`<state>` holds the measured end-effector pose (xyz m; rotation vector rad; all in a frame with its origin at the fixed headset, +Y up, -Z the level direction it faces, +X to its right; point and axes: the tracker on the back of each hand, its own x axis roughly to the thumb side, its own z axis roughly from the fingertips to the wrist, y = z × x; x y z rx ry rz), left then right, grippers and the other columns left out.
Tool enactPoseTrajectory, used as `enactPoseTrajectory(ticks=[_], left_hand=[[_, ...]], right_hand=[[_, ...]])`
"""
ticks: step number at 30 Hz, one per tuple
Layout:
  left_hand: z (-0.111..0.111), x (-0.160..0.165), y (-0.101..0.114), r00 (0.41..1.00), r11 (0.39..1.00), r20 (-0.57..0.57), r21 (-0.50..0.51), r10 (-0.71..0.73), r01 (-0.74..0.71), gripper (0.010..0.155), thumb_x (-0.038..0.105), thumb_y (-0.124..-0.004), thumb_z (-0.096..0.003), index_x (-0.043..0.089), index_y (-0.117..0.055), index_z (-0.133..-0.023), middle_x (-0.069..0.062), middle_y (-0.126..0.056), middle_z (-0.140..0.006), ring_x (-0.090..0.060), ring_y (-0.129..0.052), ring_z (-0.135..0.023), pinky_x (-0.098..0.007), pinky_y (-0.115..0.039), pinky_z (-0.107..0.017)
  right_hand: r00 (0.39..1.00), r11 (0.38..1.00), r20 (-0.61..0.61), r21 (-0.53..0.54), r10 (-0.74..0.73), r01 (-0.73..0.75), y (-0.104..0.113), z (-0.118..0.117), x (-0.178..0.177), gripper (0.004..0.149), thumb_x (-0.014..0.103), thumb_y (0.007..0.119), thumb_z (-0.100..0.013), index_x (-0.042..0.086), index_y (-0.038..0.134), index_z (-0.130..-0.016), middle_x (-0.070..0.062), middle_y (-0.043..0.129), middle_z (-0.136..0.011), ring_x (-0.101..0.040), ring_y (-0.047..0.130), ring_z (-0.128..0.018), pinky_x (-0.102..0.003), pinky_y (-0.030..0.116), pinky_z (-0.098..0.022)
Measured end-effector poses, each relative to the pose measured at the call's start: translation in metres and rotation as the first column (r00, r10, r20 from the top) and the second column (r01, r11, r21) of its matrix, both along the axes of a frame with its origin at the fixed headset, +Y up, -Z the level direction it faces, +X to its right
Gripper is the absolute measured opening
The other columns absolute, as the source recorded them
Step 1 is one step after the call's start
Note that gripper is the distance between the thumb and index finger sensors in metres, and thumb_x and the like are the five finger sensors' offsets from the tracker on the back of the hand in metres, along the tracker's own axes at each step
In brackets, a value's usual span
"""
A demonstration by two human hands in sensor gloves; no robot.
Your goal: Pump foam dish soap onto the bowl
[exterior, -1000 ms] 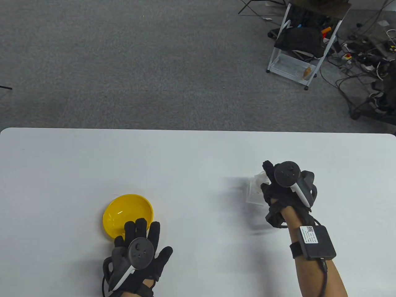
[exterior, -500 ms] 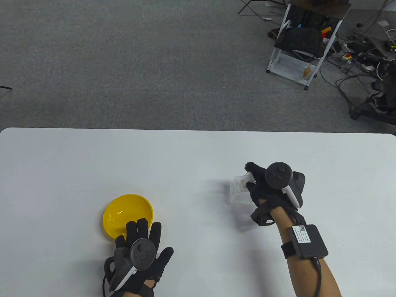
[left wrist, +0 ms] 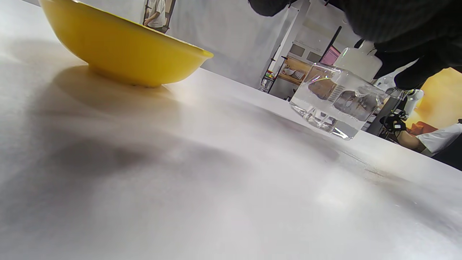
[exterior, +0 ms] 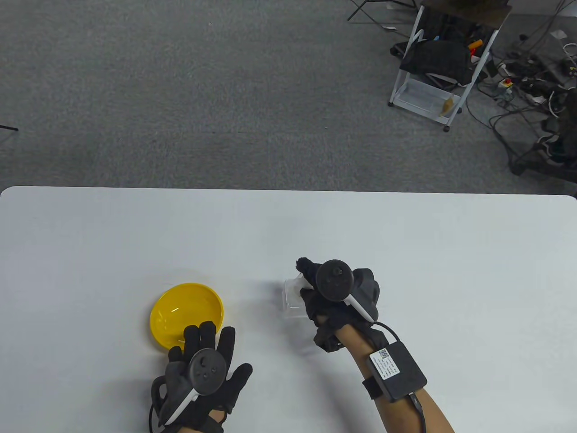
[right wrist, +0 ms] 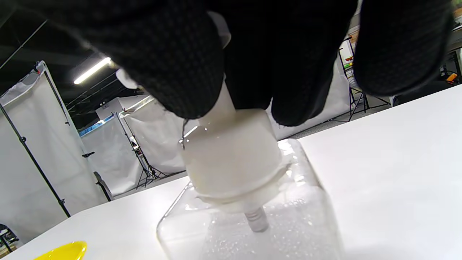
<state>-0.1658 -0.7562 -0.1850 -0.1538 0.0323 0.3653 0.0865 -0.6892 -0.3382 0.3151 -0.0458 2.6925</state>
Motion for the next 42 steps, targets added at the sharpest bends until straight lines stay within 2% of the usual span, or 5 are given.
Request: enactPoseTrajectory(ticks=[16, 20, 31, 36, 42], left_hand=[[0.001, 0.000, 0.001, 1.000, 1.000, 0.013, 0.000, 0.021, -0.021, 0.083, 0.070, -0.067, -0.0391, 0.038, -0.033, -0.108, -0.004, -0.014, -0.117, -0.035, -0.004, -0.108, -0.069, -0.016, -0.072], [0.001, 0.001, 0.001, 1.000, 1.000, 0.019, -0.002, 0.016, -0.016, 0.084, 0.070, -0.067, -0.0392, 0.038, -0.033, -0.109, -0.004, -0.014, -0.117, -0.035, -0.004, -0.108, -0.069, -0.016, -0.071], [0.005, 0.016, 0.000, 0.998, 1.000, 0.059, -0.011, 0.025, -0.025, 0.083, 0.070, -0.066, -0.0392, 0.038, -0.032, -0.108, -0.004, -0.013, -0.117, -0.035, -0.003, -0.108, -0.068, -0.018, -0.072], [0.007, 0.027, -0.003, 0.996, 0.999, 0.083, -0.032, 0.045, -0.043, 0.084, 0.070, -0.066, -0.0393, 0.038, -0.032, -0.109, -0.004, -0.013, -0.117, -0.035, -0.003, -0.108, -0.068, -0.018, -0.072], [0.005, 0.037, -0.006, 0.994, 0.997, 0.097, -0.060, 0.057, -0.051, 0.084, 0.070, -0.066, -0.0392, 0.038, -0.031, -0.109, -0.004, -0.010, -0.117, -0.035, -0.001, -0.108, -0.068, -0.017, -0.072]], right_hand=[[1.000, 0.999, -0.015, -0.051, 0.007, -0.008, -0.013, 0.003, -0.014, 0.064, 0.030, 0.092, -0.036, 0.026, 0.068, -0.096, -0.014, 0.085, -0.090, -0.039, 0.095, -0.072, -0.065, 0.079, -0.047], [0.997, 0.987, -0.054, -0.158, -0.048, 0.039, -0.017, 0.008, -0.001, 0.080, 0.036, 0.092, -0.037, 0.030, 0.048, -0.103, -0.019, 0.064, -0.103, -0.046, 0.079, -0.086, -0.071, 0.071, -0.053], [0.999, 0.968, -0.049, -0.251, -0.009, -0.004, -0.039, 0.084, 0.062, 0.085, 0.060, 0.075, -0.042, 0.031, 0.029, -0.108, -0.024, 0.024, -0.113, -0.057, 0.028, -0.102, -0.086, 0.040, -0.057], [0.999, 0.970, -0.048, -0.241, 0.016, -0.027, -0.066, 0.117, 0.073, 0.082, 0.063, 0.069, -0.043, 0.030, 0.031, -0.109, -0.025, 0.027, -0.113, -0.057, 0.029, -0.102, -0.087, 0.039, -0.056], [1.000, 0.968, -0.029, -0.250, 0.002, -0.009, -0.076, 0.119, 0.079, 0.081, 0.062, 0.068, -0.043, 0.030, 0.033, -0.108, -0.026, 0.029, -0.112, -0.057, 0.030, -0.101, -0.087, 0.038, -0.056]])
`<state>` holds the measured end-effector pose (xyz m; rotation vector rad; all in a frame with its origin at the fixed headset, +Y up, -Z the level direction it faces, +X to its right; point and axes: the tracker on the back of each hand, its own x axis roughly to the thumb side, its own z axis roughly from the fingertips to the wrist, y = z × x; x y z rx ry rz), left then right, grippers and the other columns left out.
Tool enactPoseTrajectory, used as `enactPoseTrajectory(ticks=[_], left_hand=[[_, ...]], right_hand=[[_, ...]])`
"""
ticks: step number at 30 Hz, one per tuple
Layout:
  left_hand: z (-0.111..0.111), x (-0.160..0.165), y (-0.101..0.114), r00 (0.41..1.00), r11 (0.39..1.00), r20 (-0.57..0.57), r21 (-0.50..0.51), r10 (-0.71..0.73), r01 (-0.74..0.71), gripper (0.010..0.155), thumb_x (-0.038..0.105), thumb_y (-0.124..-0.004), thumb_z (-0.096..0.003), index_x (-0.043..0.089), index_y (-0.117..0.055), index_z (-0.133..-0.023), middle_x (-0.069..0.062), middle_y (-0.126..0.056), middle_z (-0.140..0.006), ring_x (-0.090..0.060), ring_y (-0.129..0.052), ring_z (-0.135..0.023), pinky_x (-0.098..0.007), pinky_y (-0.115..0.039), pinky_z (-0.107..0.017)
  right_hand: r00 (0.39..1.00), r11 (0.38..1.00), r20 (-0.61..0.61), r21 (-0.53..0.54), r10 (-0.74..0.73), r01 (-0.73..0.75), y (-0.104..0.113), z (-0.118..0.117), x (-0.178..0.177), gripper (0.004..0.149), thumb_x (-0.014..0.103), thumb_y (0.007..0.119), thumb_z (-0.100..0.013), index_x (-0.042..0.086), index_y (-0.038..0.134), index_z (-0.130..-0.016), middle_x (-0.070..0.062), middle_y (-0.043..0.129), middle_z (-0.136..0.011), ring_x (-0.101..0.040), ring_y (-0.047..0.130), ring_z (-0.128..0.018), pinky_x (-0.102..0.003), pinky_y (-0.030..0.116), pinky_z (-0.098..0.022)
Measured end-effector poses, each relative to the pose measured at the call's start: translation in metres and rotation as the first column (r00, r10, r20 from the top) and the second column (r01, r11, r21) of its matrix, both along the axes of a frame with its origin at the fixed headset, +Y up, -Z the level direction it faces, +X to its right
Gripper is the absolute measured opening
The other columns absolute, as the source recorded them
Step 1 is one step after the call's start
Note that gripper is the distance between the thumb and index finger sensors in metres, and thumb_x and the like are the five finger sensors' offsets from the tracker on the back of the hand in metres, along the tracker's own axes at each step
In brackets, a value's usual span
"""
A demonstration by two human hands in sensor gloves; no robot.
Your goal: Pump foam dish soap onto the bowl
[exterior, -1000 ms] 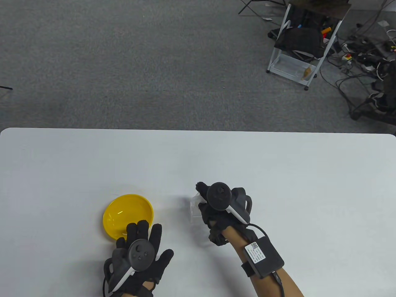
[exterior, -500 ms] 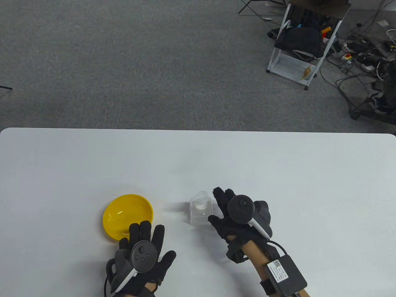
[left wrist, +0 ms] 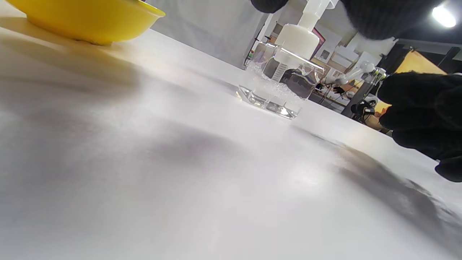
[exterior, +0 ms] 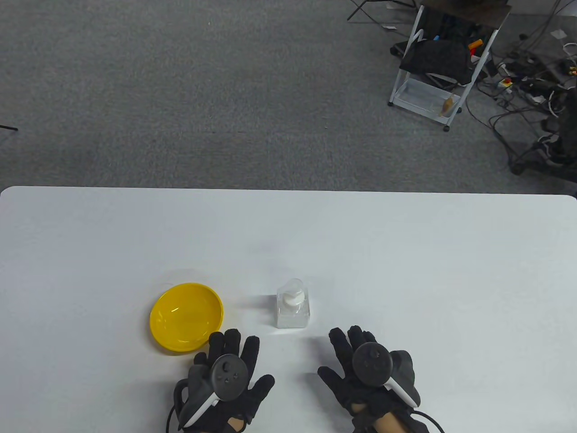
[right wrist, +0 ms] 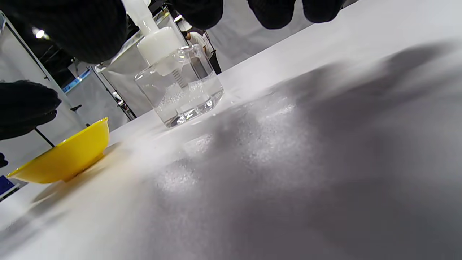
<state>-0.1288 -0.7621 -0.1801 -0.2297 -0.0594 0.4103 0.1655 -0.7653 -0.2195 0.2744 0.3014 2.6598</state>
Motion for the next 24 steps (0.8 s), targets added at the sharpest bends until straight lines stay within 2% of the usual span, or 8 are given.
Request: enactPoseTrajectory(ticks=[3, 7, 9, 12, 14, 16, 21, 24], left_hand=[[-0.001, -0.001, 0.000, 1.000, 1.000, -0.007, -0.009, -0.009, 0.008, 0.084, 0.070, -0.066, -0.0393, 0.038, -0.030, -0.108, -0.004, -0.010, -0.117, -0.035, -0.001, -0.108, -0.068, -0.016, -0.072], [-0.002, -0.004, 0.003, 0.994, 0.994, -0.040, 0.012, -0.106, 0.107, 0.088, 0.070, -0.066, -0.0391, 0.037, -0.022, -0.108, -0.004, -0.010, -0.117, -0.035, -0.001, -0.108, -0.069, -0.016, -0.072], [-0.001, -0.003, 0.012, 0.992, 0.993, -0.051, -0.007, -0.116, 0.116, 0.088, 0.071, -0.066, -0.0395, 0.037, -0.022, -0.108, -0.004, -0.011, -0.117, -0.035, -0.002, -0.108, -0.069, -0.015, -0.072], [-0.007, -0.001, 0.029, 0.987, 0.988, -0.060, 0.024, -0.149, 0.151, 0.087, 0.070, -0.067, -0.0393, 0.037, -0.025, -0.108, -0.004, -0.015, -0.118, -0.036, -0.005, -0.110, -0.070, -0.017, -0.072], [-0.014, -0.005, 0.036, 0.977, 0.980, -0.084, -0.008, -0.197, 0.197, 0.087, 0.070, -0.067, -0.0393, 0.038, -0.024, -0.108, -0.003, -0.013, -0.118, -0.035, -0.004, -0.109, -0.070, -0.016, -0.072], [-0.025, -0.017, 0.043, 0.960, 0.967, -0.121, -0.048, -0.253, 0.249, 0.088, 0.071, -0.066, -0.0396, 0.039, -0.020, -0.108, -0.003, -0.008, -0.117, -0.035, -0.001, -0.109, -0.070, -0.015, -0.073], [-0.054, -0.067, 0.050, 0.912, 0.964, -0.313, -0.099, -0.264, 0.246, 0.087, 0.068, -0.069, -0.0391, 0.038, -0.024, -0.108, -0.002, -0.007, -0.117, -0.032, 0.000, -0.110, -0.068, -0.015, -0.075], [-0.067, -0.099, 0.048, 0.835, 0.939, -0.430, -0.160, -0.343, 0.304, 0.087, 0.068, -0.069, -0.0382, 0.039, -0.025, -0.107, 0.001, -0.007, -0.117, -0.030, -0.002, -0.111, -0.066, -0.018, -0.078]], right_hand=[[1.000, 1.000, 0.002, 0.015, 0.012, -0.012, 0.000, 0.000, 0.001, 0.080, 0.062, 0.068, -0.043, 0.030, 0.034, -0.108, -0.026, 0.030, -0.112, -0.057, 0.032, -0.101, -0.087, 0.038, -0.056], [1.000, 1.000, -0.001, 0.006, 0.002, -0.002, -0.002, -0.002, 0.002, 0.080, 0.062, 0.068, -0.043, 0.030, 0.035, -0.108, -0.026, 0.030, -0.112, -0.057, 0.032, -0.101, -0.086, 0.039, -0.056], [1.000, 1.000, -0.013, 0.012, 0.020, -0.020, -0.004, 0.000, 0.002, 0.080, 0.062, 0.068, -0.043, 0.029, 0.035, -0.108, -0.026, 0.031, -0.112, -0.057, 0.032, -0.101, -0.087, 0.039, -0.056], [0.998, 0.998, -0.024, 0.027, 0.062, -0.061, -0.005, 0.001, 0.002, 0.080, 0.062, 0.068, -0.042, 0.029, 0.035, -0.108, -0.026, 0.031, -0.112, -0.057, 0.033, -0.101, -0.087, 0.038, -0.056], [0.999, 0.999, -0.022, 0.019, 0.047, -0.046, -0.005, 0.001, 0.003, 0.080, 0.062, 0.068, -0.042, 0.029, 0.035, -0.108, -0.026, 0.030, -0.112, -0.057, 0.032, -0.101, -0.087, 0.038, -0.056], [0.999, 0.999, -0.020, 0.017, 0.035, -0.035, -0.005, 0.001, 0.004, 0.080, 0.062, 0.069, -0.043, 0.029, 0.036, -0.108, -0.027, 0.030, -0.112, -0.058, 0.033, -0.101, -0.087, 0.038, -0.055], [0.999, 0.999, -0.016, 0.034, 0.032, -0.031, -0.002, 0.003, 0.007, 0.080, 0.062, 0.069, -0.042, 0.029, 0.036, -0.108, -0.027, 0.030, -0.112, -0.058, 0.033, -0.101, -0.087, 0.038, -0.055], [0.999, 0.999, -0.011, 0.041, 0.031, -0.031, -0.001, 0.004, 0.008, 0.080, 0.062, 0.069, -0.042, 0.029, 0.036, -0.108, -0.027, 0.031, -0.112, -0.058, 0.033, -0.101, -0.087, 0.039, -0.055]])
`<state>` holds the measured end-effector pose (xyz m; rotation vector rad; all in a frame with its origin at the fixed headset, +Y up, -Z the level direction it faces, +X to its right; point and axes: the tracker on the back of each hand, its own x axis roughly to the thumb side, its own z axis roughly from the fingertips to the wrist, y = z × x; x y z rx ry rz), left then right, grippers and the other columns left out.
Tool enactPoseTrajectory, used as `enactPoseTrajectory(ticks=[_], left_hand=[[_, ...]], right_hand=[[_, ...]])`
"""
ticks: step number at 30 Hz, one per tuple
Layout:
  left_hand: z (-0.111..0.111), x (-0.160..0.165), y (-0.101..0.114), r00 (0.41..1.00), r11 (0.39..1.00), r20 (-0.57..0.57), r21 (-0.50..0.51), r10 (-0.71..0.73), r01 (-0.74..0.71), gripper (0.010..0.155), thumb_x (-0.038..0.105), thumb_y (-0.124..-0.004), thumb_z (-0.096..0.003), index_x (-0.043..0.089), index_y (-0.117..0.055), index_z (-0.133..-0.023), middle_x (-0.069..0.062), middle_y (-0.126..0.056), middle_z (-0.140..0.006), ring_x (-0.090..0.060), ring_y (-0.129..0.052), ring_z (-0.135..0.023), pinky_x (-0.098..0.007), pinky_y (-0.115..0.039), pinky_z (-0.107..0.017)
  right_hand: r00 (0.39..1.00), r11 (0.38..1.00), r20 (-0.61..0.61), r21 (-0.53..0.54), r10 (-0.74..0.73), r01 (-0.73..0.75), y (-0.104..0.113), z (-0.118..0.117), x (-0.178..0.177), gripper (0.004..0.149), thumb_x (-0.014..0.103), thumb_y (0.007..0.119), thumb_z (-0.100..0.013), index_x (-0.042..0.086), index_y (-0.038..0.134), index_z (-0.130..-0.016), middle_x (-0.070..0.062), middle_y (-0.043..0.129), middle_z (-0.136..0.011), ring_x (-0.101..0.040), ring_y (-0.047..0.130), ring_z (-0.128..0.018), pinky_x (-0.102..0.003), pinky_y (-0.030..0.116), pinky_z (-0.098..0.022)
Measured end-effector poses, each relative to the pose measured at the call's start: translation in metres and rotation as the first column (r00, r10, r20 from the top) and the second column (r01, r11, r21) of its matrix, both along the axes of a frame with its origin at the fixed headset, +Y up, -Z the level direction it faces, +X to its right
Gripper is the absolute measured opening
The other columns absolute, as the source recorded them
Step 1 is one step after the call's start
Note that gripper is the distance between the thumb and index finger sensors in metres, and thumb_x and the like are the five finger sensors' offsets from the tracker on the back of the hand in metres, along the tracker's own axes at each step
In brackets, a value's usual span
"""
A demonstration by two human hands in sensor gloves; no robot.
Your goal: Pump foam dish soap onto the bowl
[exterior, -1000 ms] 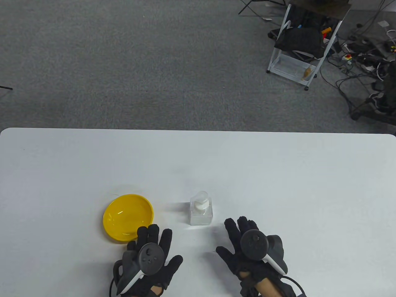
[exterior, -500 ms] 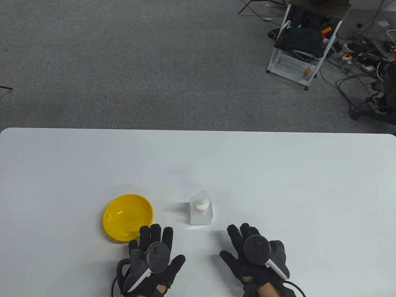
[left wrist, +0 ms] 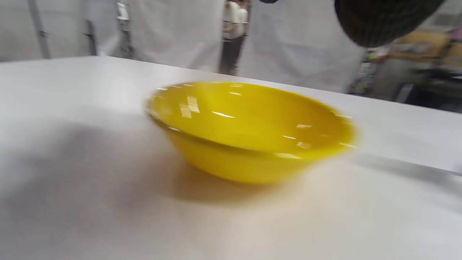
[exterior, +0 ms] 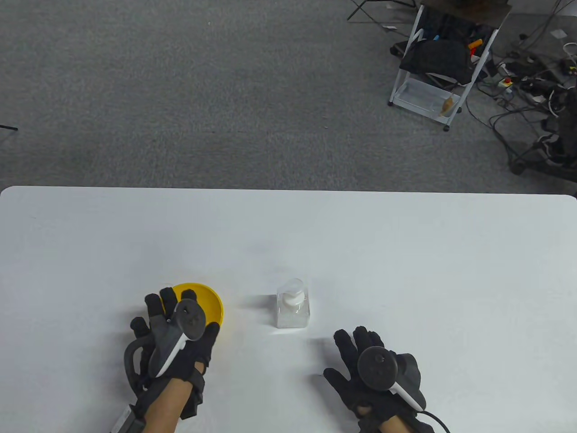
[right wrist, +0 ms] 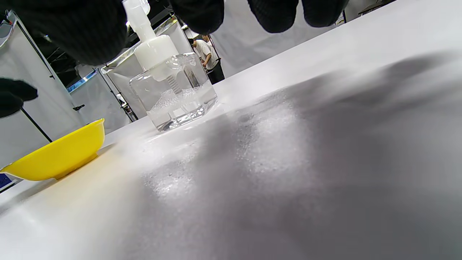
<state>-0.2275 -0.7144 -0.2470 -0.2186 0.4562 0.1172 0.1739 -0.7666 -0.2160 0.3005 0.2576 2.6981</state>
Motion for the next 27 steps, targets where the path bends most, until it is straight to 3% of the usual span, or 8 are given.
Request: enactPoseTrajectory(ticks=[4, 7, 8, 10, 12, 19, 23, 27], left_hand=[[-0.012, -0.035, -0.016, 0.986, 0.999, -0.166, -0.022, 0.030, -0.034, 0.088, 0.068, -0.071, -0.0373, 0.039, -0.025, -0.107, -0.001, -0.015, -0.118, -0.031, -0.015, -0.113, -0.061, -0.035, -0.081], [-0.016, -0.053, -0.031, 0.966, 0.996, -0.248, -0.032, 0.068, -0.078, 0.089, 0.067, -0.072, -0.0369, 0.035, -0.026, -0.106, -0.009, -0.031, -0.117, -0.038, -0.041, -0.109, -0.054, -0.057, -0.074], [-0.017, -0.058, -0.035, 0.959, 0.996, -0.272, -0.021, 0.082, -0.091, 0.089, 0.067, -0.073, -0.0369, 0.033, -0.029, -0.106, -0.013, -0.040, -0.115, -0.041, -0.057, -0.102, -0.052, -0.067, -0.068], [-0.019, -0.063, -0.040, 0.949, 0.997, -0.313, -0.055, 0.042, -0.062, 0.088, 0.066, -0.073, -0.0373, 0.031, -0.030, -0.105, -0.016, -0.069, -0.101, -0.043, -0.094, -0.071, -0.047, -0.083, -0.049], [-0.021, -0.068, -0.045, 0.945, 0.994, -0.324, -0.073, 0.056, -0.084, 0.086, 0.066, -0.074, -0.0376, 0.026, -0.036, -0.104, -0.015, -0.084, -0.087, -0.037, -0.104, -0.052, -0.041, -0.089, -0.035], [-0.030, -0.072, -0.059, 0.921, 0.975, -0.352, -0.079, 0.168, -0.208, 0.071, 0.058, -0.084, -0.0369, 0.013, -0.068, -0.088, -0.007, -0.105, -0.043, -0.021, -0.109, -0.005, -0.031, -0.091, 0.000], [-0.030, -0.072, -0.064, 0.903, 0.965, -0.369, -0.049, 0.221, -0.256, 0.058, 0.048, -0.086, -0.0380, 0.012, -0.073, -0.082, -0.001, -0.106, -0.031, -0.015, -0.106, 0.006, -0.030, -0.090, 0.007], [-0.028, -0.079, -0.071, 0.847, 0.917, -0.378, 0.016, 0.374, -0.398, 0.053, 0.042, -0.086, -0.0385, 0.015, -0.072, -0.081, 0.003, -0.104, -0.030, -0.014, -0.105, 0.004, -0.030, -0.090, 0.005]], right_hand=[[1.000, 1.000, 0.005, -0.006, -0.007, 0.007, 0.000, 0.000, 0.001, 0.080, 0.062, 0.069, -0.042, 0.029, 0.036, -0.108, -0.027, 0.031, -0.112, -0.058, 0.033, -0.101, -0.087, 0.039, -0.055], [1.000, 1.000, 0.007, -0.008, -0.005, 0.005, 0.000, 0.000, 0.002, 0.080, 0.062, 0.069, -0.042, 0.029, 0.036, -0.108, -0.027, 0.031, -0.112, -0.058, 0.034, -0.101, -0.086, 0.039, -0.056], [1.000, 1.000, 0.009, -0.011, -0.006, 0.006, 0.000, 0.000, 0.002, 0.080, 0.062, 0.069, -0.042, 0.029, 0.036, -0.108, -0.027, 0.031, -0.112, -0.058, 0.033, -0.101, -0.086, 0.039, -0.056], [1.000, 1.000, 0.011, -0.015, -0.005, 0.005, 0.000, 0.000, 0.003, 0.080, 0.062, 0.069, -0.042, 0.029, 0.036, -0.108, -0.027, 0.031, -0.112, -0.058, 0.034, -0.101, -0.086, 0.039, -0.055], [1.000, 1.000, 0.012, -0.019, -0.002, 0.002, 0.000, 0.000, 0.003, 0.080, 0.062, 0.069, -0.043, 0.028, 0.037, -0.108, -0.027, 0.031, -0.112, -0.058, 0.034, -0.101, -0.086, 0.039, -0.056], [0.999, 0.999, 0.008, -0.020, 0.032, -0.031, -0.001, 0.001, 0.001, 0.080, 0.062, 0.069, -0.042, 0.029, 0.037, -0.108, -0.027, 0.031, -0.112, -0.057, 0.034, -0.101, -0.086, 0.040, -0.056], [0.999, 0.999, 0.000, -0.030, 0.041, -0.041, -0.003, 0.001, 0.000, 0.080, 0.062, 0.069, -0.042, 0.029, 0.036, -0.108, -0.027, 0.031, -0.112, -0.058, 0.034, -0.101, -0.086, 0.041, -0.056], [0.999, 0.999, -0.003, -0.037, 0.039, -0.039, -0.003, 0.001, -0.001, 0.080, 0.062, 0.069, -0.042, 0.028, 0.036, -0.108, -0.027, 0.031, -0.111, -0.058, 0.033, -0.100, -0.085, 0.042, -0.057]])
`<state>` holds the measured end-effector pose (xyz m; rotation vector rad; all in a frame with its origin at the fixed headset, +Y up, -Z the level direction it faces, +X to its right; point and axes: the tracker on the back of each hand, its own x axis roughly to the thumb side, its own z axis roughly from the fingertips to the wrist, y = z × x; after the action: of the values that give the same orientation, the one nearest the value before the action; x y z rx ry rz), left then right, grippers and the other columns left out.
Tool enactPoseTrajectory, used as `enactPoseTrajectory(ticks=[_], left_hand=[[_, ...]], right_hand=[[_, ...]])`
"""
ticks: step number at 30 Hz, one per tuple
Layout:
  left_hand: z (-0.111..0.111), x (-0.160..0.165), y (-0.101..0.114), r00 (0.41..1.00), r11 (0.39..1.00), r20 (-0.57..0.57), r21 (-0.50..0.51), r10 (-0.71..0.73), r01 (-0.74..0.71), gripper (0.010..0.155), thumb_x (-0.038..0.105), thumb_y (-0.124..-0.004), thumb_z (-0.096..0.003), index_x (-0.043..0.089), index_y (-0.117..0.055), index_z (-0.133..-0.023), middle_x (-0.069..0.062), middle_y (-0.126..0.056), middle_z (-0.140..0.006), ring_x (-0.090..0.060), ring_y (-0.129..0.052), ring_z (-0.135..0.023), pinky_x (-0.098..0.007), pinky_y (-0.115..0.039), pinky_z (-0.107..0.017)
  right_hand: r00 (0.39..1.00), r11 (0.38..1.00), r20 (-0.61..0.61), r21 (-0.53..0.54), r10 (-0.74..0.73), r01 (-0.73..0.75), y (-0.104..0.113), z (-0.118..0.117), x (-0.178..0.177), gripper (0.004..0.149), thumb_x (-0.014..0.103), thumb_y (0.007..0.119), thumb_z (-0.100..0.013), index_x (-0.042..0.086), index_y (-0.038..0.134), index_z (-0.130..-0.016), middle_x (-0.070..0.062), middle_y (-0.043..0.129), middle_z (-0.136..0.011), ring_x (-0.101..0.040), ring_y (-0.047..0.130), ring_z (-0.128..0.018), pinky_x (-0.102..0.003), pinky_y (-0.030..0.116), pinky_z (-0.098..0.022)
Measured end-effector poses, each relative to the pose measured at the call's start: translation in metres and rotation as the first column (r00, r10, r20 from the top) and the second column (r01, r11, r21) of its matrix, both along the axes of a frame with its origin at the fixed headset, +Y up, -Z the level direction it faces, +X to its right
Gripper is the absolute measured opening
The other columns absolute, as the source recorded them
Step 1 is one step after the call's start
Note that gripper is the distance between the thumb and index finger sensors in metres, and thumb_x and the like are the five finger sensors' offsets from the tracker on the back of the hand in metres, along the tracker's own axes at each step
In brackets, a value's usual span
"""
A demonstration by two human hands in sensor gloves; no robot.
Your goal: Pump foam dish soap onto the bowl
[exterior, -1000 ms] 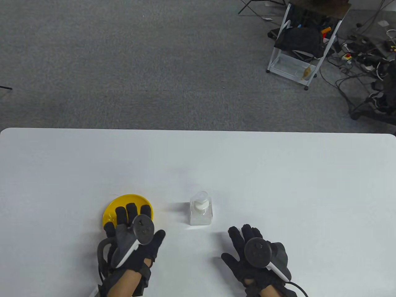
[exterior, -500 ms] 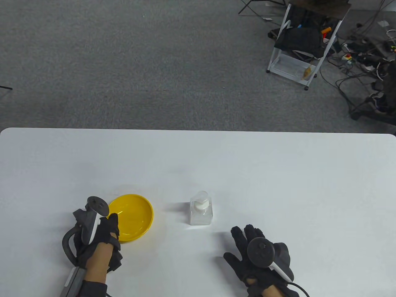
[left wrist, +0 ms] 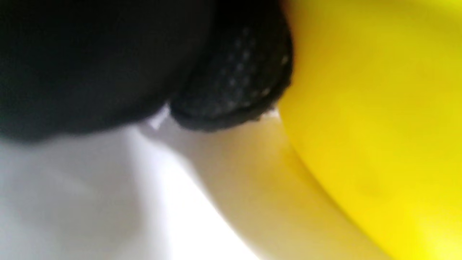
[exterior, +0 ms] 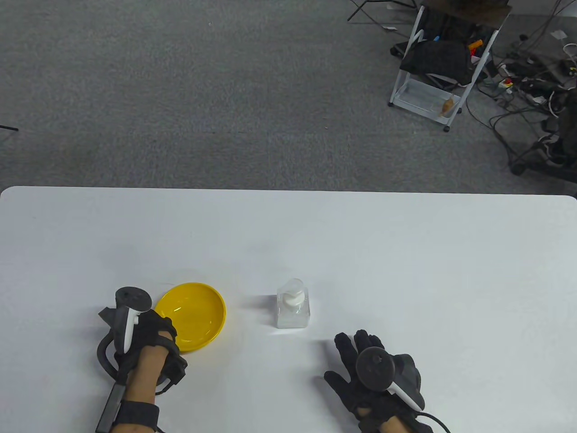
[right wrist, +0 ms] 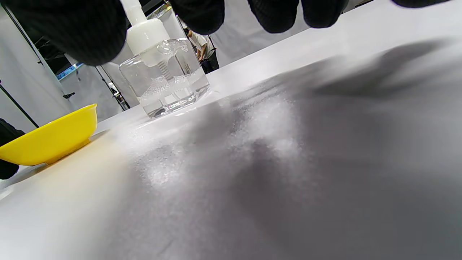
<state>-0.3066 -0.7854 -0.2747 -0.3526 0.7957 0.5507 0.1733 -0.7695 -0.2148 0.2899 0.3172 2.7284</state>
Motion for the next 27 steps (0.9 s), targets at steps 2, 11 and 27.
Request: enactPoseTrajectory(ticks=[2, 11, 27], left_hand=[[0.002, -0.004, -0.002, 0.999, 0.999, -0.014, 0.023, 0.033, -0.033, 0.051, 0.042, -0.085, -0.0388, 0.017, -0.071, -0.082, 0.004, -0.103, -0.031, -0.013, -0.105, 0.003, -0.030, -0.090, 0.004], [0.014, -0.011, 0.002, 0.980, 0.943, -0.060, 0.289, 0.191, -0.166, 0.055, 0.036, -0.084, -0.0397, 0.016, -0.066, -0.087, -0.001, -0.102, -0.029, -0.014, -0.106, 0.003, -0.031, -0.092, 0.004], [0.017, 0.074, 0.011, 0.916, 0.823, 0.146, 0.404, 0.374, -0.400, 0.056, 0.034, -0.086, -0.0386, 0.014, -0.068, -0.088, -0.003, -0.102, -0.021, -0.014, -0.104, 0.011, -0.031, -0.090, 0.010]], right_hand=[[1.000, 1.000, -0.001, -0.001, 0.000, 0.000, 0.000, 0.000, 0.000, 0.080, 0.062, 0.069, -0.042, 0.028, 0.036, -0.108, -0.027, 0.031, -0.111, -0.058, 0.033, -0.100, -0.085, 0.043, -0.057], [1.000, 1.000, 0.005, -0.003, -0.006, 0.006, 0.000, -0.001, 0.002, 0.080, 0.062, 0.069, -0.042, 0.028, 0.037, -0.108, -0.027, 0.031, -0.111, -0.058, 0.033, -0.100, -0.084, 0.043, -0.057], [0.999, 0.999, 0.033, -0.010, -0.040, 0.040, 0.003, -0.001, 0.006, 0.080, 0.062, 0.069, -0.042, 0.028, 0.037, -0.108, -0.027, 0.031, -0.111, -0.058, 0.032, -0.100, -0.084, 0.043, -0.057]])
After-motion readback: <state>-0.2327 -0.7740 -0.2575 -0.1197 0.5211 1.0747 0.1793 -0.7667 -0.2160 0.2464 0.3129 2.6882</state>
